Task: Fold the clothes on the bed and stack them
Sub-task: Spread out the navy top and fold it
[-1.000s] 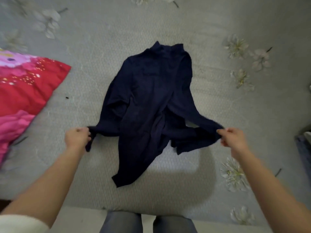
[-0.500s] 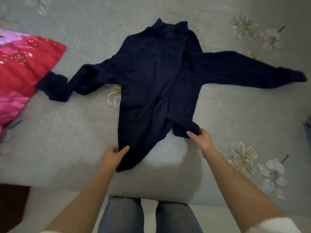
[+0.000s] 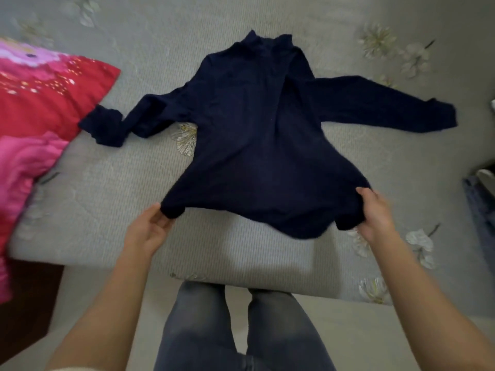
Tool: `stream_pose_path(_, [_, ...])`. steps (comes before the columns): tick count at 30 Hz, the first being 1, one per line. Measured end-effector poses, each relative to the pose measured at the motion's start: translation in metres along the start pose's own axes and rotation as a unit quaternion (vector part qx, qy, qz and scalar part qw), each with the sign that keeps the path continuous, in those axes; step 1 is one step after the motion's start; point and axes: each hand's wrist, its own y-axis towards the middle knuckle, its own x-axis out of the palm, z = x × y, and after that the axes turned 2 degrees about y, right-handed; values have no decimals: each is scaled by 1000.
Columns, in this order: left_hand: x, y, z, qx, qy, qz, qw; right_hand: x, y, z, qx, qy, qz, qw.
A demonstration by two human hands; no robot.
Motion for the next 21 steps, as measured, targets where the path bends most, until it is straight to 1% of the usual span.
stream_pose_path(1, [-10, -2, 2, 7, 37, 15, 999, -17, -1, -1, 8, -19, -5, 1000])
stream_pose_path(2, [-21, -2, 2, 13, 102, 37, 994, -33, -1, 2, 28, -49, -5, 998])
stream_pose_path(4, [-38, 2, -10, 23, 237, 68, 969, -60, 4, 24, 82, -116, 3, 990])
stream_pose_path(6, [-44, 5, -29, 28, 322, 83, 943, -77, 12, 59, 137, -177, 22, 974])
stream_pose_path(8, [-44, 7, -52, 8, 357, 67, 932, -83, 17, 93, 171, -221, 37, 959])
stream_pose_path(10, [-39, 8, -74, -17, 386, 30, 922, -82, 23, 123, 171, -252, 45, 951])
stream_pose_path(12, [-39, 14, -95, -17, 431, 22, 902, -79, 27, 144, 156, -256, 59, 952])
stream_pose_path(14, [-42, 18, -107, -5, 456, 55, 888, -78, 27, 154, 141, -246, 86, 955])
stream_pose_path(16, [-50, 18, -110, -2, 436, 104, 894, -86, 29, 159, 126, -244, 119, 954])
stream_pose_path(18, [-60, 14, -111, -14, 428, 133, 894, -99, 30, 160, 116, -270, 143, 945])
stream_pose_path(20, [-68, 7, -112, -33, 465, 152, 872, -111, 33, 161, 143, -328, 139, 923])
stream_pose_path(21, [-70, 4, -112, -43, 501, 154, 850, -113, 33, 160, 158, -365, 123, 909])
